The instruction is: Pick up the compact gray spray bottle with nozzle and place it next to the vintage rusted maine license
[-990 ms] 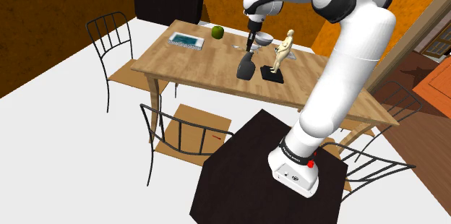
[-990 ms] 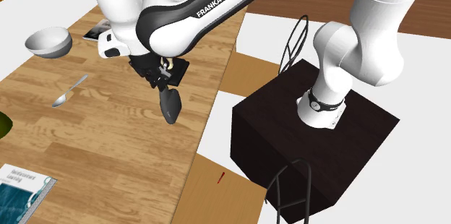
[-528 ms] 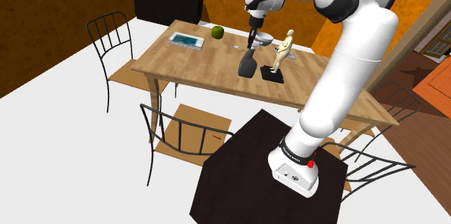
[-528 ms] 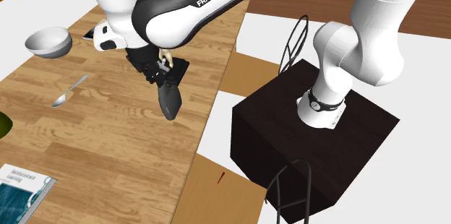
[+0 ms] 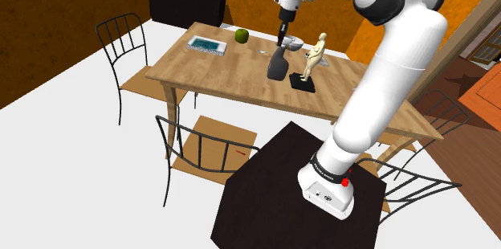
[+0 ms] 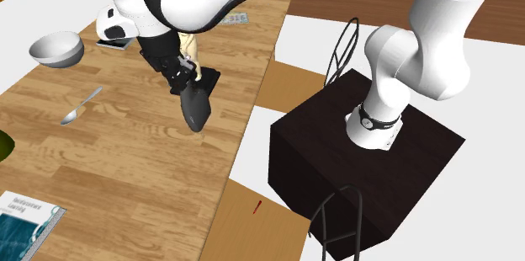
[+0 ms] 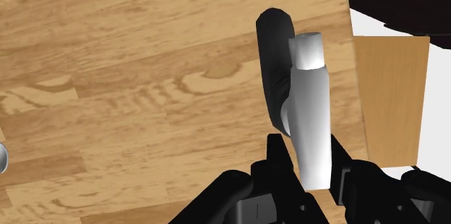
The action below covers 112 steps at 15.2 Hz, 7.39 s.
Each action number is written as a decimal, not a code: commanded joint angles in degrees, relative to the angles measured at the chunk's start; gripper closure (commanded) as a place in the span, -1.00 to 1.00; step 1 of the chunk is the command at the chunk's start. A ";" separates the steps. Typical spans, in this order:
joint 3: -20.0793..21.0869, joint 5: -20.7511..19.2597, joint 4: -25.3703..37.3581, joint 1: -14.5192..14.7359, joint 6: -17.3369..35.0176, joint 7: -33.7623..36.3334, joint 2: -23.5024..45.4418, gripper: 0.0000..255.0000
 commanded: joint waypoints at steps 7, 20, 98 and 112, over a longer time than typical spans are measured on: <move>-0.09 -0.21 5.71 -0.03 -6.21 -0.28 -0.56 1.00; -0.28 0.27 16.68 -0.38 -16.42 -1.14 0.25 1.00; -20.55 15.95 8.61 -35.27 1.73 -59.57 13.59 1.00; -19.76 17.45 5.18 -35.58 6.15 -60.48 15.08 1.00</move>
